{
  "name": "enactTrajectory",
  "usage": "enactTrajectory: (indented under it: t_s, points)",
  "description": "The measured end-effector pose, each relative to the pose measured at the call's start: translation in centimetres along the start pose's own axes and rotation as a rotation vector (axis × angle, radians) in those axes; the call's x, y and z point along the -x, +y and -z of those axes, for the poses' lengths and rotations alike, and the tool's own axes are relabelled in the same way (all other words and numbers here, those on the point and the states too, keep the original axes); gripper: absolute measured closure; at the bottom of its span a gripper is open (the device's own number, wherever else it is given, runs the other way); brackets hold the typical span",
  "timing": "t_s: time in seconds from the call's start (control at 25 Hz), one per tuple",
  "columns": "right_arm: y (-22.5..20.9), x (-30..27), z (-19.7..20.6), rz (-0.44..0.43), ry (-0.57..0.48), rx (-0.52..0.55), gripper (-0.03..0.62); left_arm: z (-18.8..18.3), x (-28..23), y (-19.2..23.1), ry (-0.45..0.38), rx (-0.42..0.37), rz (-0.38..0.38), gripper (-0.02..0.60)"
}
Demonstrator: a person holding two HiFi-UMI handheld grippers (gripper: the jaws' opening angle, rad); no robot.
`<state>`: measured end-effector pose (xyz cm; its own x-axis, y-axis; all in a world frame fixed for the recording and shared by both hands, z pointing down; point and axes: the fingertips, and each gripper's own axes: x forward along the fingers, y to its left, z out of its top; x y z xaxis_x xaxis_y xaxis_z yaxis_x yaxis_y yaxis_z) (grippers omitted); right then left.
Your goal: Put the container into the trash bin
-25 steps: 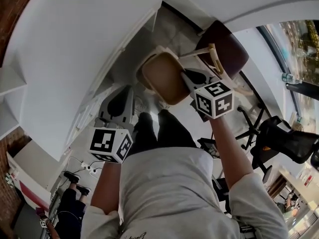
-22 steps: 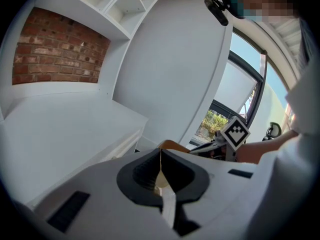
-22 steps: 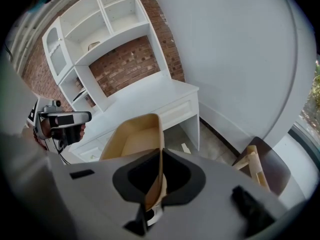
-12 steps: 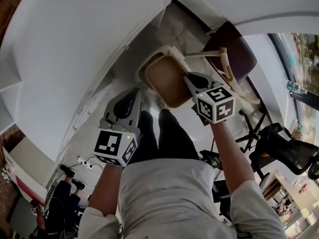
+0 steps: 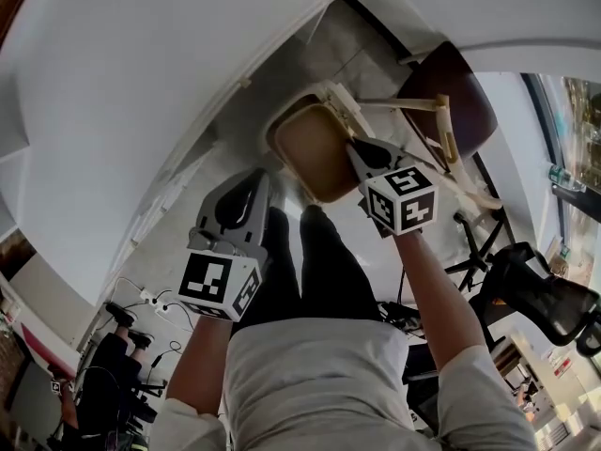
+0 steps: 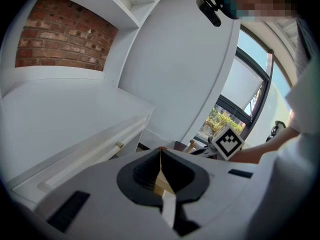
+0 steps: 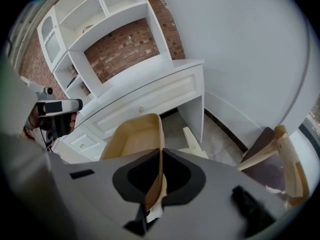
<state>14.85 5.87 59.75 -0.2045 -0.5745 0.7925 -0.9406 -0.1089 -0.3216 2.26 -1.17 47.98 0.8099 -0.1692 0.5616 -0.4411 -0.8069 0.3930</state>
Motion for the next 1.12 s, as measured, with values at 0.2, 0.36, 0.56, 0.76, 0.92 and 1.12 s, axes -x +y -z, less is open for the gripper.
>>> enactTrajectory:
  t_s: [0.2, 0.36, 0.56, 0.76, 0.92, 1.12]
  points:
    - [0.0, -2.4, 1.4, 0.005, 0.008, -0.007, 0.562, 1.2, -0.6, 0.9, -0.003, 0.021, -0.010, 0.565]
    - [-0.4, -4.2, 2.6, 0.010, 0.028, 0.012, 0.562, 2.3, -1.4, 1.8, -0.001, 0.029, -0.016, 0.565]
    - [-0.8, -5.9, 3.8, 0.012, 0.026, 0.002, 0.562, 3.1, -2.3, 2.4, -0.006, 0.028, -0.012, 0.565]
    - [-0.7, -7.7, 5.8, 0.003, 0.067, -0.005, 0.562, 4.7, -2.9, 3.0, 0.009, 0.035, -0.004, 0.565]
    - [-1.1, -9.2, 7.0, 0.017, 0.090, -0.008, 0.562, 5.8, -3.4, 3.4, 0.016, 0.046, -0.003, 0.565]
    - [-1.7, -10.8, 8.2, 0.029, 0.092, -0.029, 0.562, 7.3, -3.9, 4.0, 0.031, 0.059, 0.002, 0.565]
